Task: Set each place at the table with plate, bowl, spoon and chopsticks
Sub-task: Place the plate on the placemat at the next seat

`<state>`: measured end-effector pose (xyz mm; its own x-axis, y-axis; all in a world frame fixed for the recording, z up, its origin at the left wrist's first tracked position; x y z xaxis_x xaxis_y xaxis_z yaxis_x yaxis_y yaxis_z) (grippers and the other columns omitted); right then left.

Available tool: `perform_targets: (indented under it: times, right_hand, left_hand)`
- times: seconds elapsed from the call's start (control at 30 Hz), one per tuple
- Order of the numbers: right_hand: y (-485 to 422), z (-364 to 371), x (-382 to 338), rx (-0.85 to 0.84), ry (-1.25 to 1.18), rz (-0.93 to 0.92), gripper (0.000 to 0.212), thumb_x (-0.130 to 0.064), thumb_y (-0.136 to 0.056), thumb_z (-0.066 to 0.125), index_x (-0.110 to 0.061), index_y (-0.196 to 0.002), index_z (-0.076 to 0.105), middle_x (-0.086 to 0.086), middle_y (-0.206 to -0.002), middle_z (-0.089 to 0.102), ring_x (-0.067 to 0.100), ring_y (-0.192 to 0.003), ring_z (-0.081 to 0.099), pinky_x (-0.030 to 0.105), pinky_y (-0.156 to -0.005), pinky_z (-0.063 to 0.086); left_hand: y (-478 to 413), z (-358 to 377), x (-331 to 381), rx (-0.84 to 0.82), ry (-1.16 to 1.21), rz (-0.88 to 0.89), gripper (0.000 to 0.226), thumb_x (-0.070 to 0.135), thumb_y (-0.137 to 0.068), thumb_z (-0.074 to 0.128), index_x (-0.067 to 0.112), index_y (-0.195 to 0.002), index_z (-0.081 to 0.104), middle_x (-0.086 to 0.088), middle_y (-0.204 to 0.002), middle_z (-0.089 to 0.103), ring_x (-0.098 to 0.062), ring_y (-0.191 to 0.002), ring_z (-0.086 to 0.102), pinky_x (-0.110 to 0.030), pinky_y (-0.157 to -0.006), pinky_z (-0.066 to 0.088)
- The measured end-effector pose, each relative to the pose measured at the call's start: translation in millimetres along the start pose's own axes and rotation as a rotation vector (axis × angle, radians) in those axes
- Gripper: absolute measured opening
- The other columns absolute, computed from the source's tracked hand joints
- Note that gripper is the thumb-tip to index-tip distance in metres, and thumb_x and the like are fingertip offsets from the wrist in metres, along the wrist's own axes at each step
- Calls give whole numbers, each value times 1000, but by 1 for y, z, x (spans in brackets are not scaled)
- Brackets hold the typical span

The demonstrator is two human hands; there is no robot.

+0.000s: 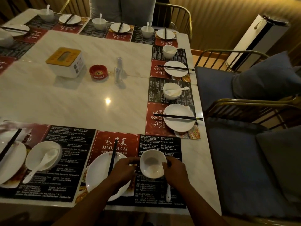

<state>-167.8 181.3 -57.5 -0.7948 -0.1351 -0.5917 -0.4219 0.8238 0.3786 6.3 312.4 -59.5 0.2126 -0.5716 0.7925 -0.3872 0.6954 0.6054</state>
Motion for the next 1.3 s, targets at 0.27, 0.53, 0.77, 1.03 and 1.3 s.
perform_targets:
  times: [0.27,0.53,0.77,1.03,1.3]
  right_hand:
    - [11,-16,12,129,-31,97,10,-24,-95,58,-22,-86,62,-4,-81,66,7,-72,61,35,-71,57]
    - [51,13,45,-179,217,198,22,-49,-80,61,-29,-80,53,-9,-79,59,12,-73,62,26,-61,52]
    - [49,13,50,-97,116,269,17,-34,-90,64,-18,-87,57,-5,-83,60,11,-74,59,27,-63,50]
    - [49,-24,5,6,-359,214,7,-25,-89,74,-19,-92,73,0,-84,75,14,-77,71,34,-72,60]
    - [69,9,-15,-86,-343,255,13,-24,-88,74,-18,-77,78,0,-72,75,8,-63,69,23,-57,54]
  left_hand:
    - [-5,-3,-1,-25,-48,9,44,-1,-90,58,33,-111,73,9,-117,70,-13,-108,65,-28,-81,59]
    - [-8,-4,-2,-30,-62,1,46,-4,-87,57,31,-111,73,9,-115,71,-13,-105,67,-35,-83,60]
    - [-7,-15,0,27,-43,20,38,-4,-87,64,30,-100,71,-1,-109,71,-21,-97,70,-32,-75,61]
    - [-5,-27,-2,77,-129,53,37,1,-87,66,20,-118,67,3,-106,71,-16,-100,66,-35,-81,59]
    - [-2,-31,-4,70,-189,109,34,8,-86,68,36,-105,66,10,-103,71,-12,-99,68,-42,-90,58]
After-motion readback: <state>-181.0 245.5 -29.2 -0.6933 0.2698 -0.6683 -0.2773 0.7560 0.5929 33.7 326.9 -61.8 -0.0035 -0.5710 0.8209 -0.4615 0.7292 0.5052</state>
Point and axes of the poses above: each hand's wrist, its own y-axis away from the middle knuckle, its own z-axis out of the palm, x = y × z, the point moved 3 cm from there along -y, towards the middle knuckle
